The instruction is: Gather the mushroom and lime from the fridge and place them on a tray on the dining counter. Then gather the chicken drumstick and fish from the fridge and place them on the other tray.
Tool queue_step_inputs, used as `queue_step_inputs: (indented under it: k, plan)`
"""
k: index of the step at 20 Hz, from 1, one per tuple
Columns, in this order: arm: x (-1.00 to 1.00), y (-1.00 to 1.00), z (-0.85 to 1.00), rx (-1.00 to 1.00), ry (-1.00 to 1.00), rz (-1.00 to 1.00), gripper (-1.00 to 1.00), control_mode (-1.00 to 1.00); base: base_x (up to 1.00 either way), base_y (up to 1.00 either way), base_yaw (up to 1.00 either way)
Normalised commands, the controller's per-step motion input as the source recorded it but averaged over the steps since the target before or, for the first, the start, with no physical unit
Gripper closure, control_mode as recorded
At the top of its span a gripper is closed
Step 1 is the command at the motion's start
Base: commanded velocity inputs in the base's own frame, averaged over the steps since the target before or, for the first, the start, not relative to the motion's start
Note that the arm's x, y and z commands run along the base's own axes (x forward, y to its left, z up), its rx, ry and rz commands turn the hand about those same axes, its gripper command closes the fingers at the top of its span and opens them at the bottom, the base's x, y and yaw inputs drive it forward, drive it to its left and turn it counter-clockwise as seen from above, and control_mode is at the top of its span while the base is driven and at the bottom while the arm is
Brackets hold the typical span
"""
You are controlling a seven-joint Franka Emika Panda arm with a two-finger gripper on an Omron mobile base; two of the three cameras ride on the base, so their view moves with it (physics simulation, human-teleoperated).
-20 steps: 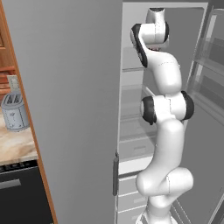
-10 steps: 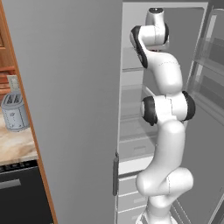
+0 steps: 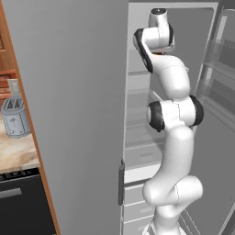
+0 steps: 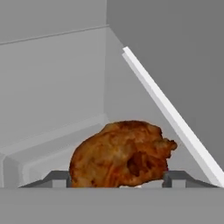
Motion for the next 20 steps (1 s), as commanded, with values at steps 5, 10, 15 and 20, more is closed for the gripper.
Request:
queue_step_inputs:
  k: [5, 10, 15, 20]
  plan:
    - [0.02, 0.17, 0.00, 0.00, 0.04, -0.06, 1.00, -1.00, 0.00, 0.00, 0.00]
    - [0.00, 0.17, -0.01, 0.00, 0.05, -0.07, 1.00, -1.00, 0.00, 0.00, 0.00]
    - [0.00, 0.06, -0.01, 0.00, 0.04, -0.06, 1.00, -1.00, 0.00, 0.00, 0.00]
    - [-0.54, 0.00, 0.00, 0.03, 0.00, -0.05, 1.00, -1.00, 0.00, 0.00, 0.00]
